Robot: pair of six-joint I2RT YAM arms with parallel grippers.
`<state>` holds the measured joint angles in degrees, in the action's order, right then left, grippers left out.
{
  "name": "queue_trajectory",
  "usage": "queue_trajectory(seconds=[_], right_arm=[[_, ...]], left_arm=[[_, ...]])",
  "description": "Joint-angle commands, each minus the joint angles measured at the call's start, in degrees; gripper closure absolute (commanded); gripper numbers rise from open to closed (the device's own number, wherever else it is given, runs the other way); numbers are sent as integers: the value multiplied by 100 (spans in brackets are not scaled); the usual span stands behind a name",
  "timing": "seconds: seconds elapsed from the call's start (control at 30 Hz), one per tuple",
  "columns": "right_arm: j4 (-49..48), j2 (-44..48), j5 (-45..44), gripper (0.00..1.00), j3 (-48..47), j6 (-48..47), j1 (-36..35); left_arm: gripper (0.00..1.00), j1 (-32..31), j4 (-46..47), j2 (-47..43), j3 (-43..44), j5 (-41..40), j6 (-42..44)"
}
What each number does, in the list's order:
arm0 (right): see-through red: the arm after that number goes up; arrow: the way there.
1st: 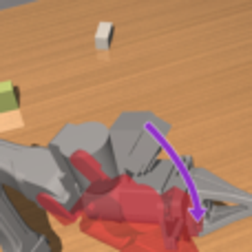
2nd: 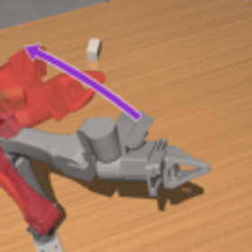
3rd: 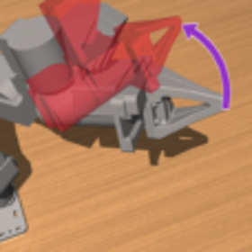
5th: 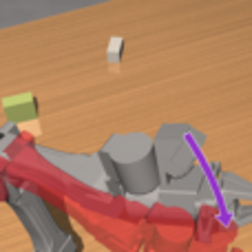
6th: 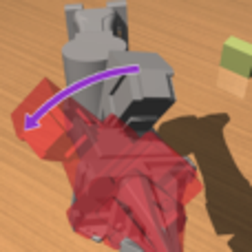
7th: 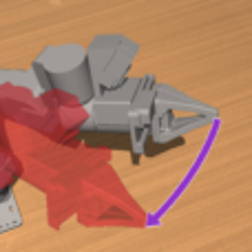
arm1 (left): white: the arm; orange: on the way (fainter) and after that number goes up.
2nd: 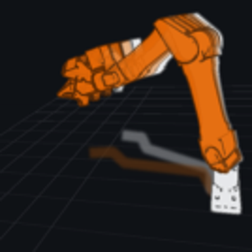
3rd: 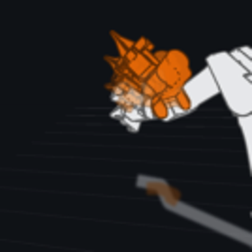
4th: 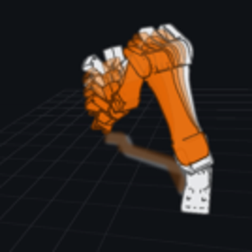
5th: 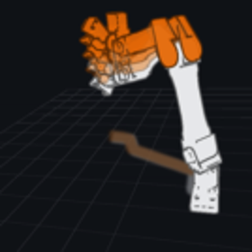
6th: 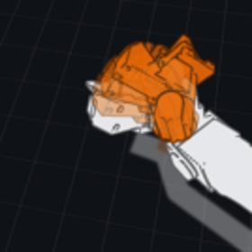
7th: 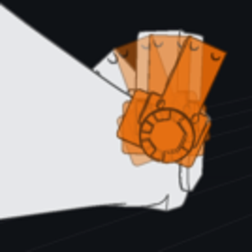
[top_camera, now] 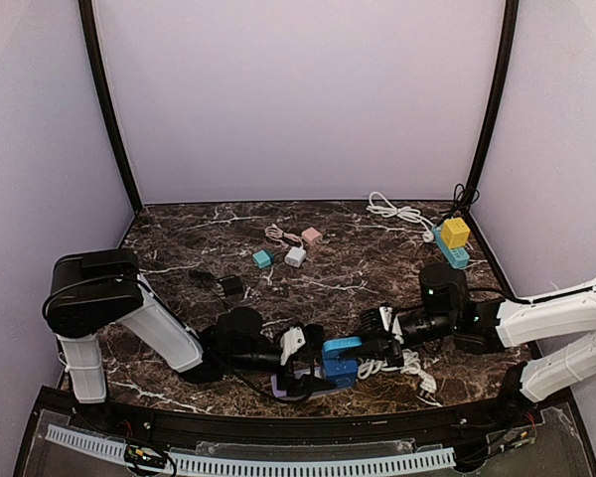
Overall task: Insert the plug
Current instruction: Insert the plug into the socket.
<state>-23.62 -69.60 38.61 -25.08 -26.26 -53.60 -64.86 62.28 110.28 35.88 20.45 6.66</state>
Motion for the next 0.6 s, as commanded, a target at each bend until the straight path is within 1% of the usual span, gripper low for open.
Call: queue_trajectory(seconds=[0.0, 0.1, 0.17, 0.23, 0.27, 0.3, 0.33, 0.37, 0.4, 0.43, 0.5, 0.53, 0.57], right_arm=[[-259, -44, -52, 100, 89, -33, 35], [-258, -12, -81, 100, 100, -45, 40], [-228, 2, -82, 100, 104, -48, 44], [-204, 3, -86, 100, 100, -35, 43], [-201, 0, -87, 100, 106, -26, 43], [-213, 14, -94, 100, 115, -9, 43], [-227, 10, -99, 100, 124, 2, 43], [-243, 10, -99, 100, 126, 13, 43], [-252, 14, -97, 100, 122, 25, 41], [-252, 19, -99, 100, 111, 48, 43], [-271, 24, -115, 100, 100, 80, 43], [-288, 22, -129, 100, 96, 94, 43], [-299, 18, -160, 100, 97, 115, 45]], left_arm=[[19, -52, 206, 106, 154, -20, -18], [26, -53, 212, 125, 189, -36, 19], [32, -57, 228, 131, 191, -37, 28], [41, -53, 225, 133, 197, -11, 31], [49, -53, 219, 129, 199, 9, 34], [53, -53, 191, 132, 195, 73, 54], [61, -53, 181, 134, 181, 113, 72], [64, -53, 158, 134, 169, 213, 158], [72, -53, 142, 132, 137, 266, 230], [76, -53, 119, 133, 94, 390, 442], [89, -53, 72, 130, 51, 448, 746], [92, -53, 37, 126, 46, 432, 814], [97, -49, -36, 126, 45, 407, 900]])
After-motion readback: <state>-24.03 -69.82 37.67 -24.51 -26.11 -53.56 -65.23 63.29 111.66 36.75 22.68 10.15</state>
